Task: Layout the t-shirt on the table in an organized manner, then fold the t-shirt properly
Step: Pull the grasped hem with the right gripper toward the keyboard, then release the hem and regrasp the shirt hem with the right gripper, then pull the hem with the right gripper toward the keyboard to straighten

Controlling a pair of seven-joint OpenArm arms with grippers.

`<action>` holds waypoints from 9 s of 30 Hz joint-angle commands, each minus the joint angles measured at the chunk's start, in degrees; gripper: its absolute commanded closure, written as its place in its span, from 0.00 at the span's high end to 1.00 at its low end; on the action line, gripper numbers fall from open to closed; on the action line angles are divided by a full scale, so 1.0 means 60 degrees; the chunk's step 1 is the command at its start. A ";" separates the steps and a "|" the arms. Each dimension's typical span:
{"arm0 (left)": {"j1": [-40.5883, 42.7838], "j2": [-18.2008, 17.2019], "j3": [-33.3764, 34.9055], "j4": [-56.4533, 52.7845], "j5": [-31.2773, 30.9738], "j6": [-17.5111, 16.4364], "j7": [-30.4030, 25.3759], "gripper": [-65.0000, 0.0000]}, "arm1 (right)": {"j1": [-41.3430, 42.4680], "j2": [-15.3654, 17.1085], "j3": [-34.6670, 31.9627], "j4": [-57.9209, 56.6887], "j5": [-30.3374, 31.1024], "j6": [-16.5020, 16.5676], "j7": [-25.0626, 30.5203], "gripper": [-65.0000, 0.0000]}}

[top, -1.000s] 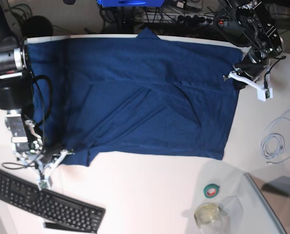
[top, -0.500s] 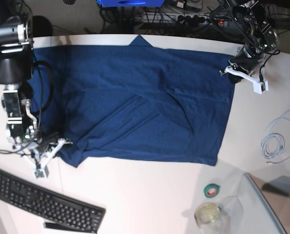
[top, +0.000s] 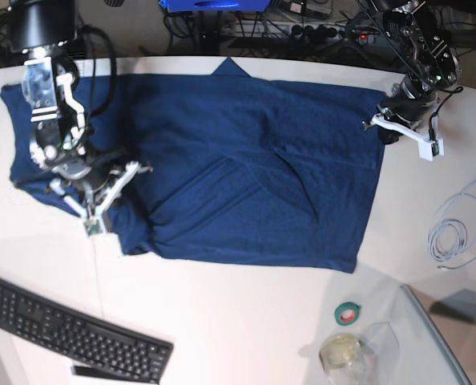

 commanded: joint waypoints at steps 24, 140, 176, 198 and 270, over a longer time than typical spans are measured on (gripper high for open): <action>-0.0174 -0.0075 0.0521 -0.1237 -0.0104 -0.0010 -0.1116 0.00 | 0.3767 -0.0552 0.0051 -0.3198 0.0017 0.0002 -0.1076 0.45; -0.0116 -0.0221 -0.0050 -0.1163 0.1214 -0.0010 -0.1087 0.00 | 0.4661 -0.0523 -0.0623 -0.3506 -0.0027 -0.1521 -0.0314 0.39; -0.0101 -0.0221 -0.0094 -0.1163 0.1214 -0.0010 -0.1087 0.00 | 0.5320 -0.0171 -0.0447 -0.4355 -0.0217 -0.1521 0.0023 0.01; -0.0189 -0.0221 -0.0094 -0.1163 0.1214 -0.0010 -0.1102 0.00 | 0.4221 0.0004 0.1018 -0.0941 -0.0173 -0.1492 0.0726 0.01; -0.0086 -0.0221 -0.0094 -0.0987 0.1214 -0.0025 -0.1087 0.00 | 0.5540 0.0019 0.0065 -0.6568 0.0691 -0.0393 0.2469 0.00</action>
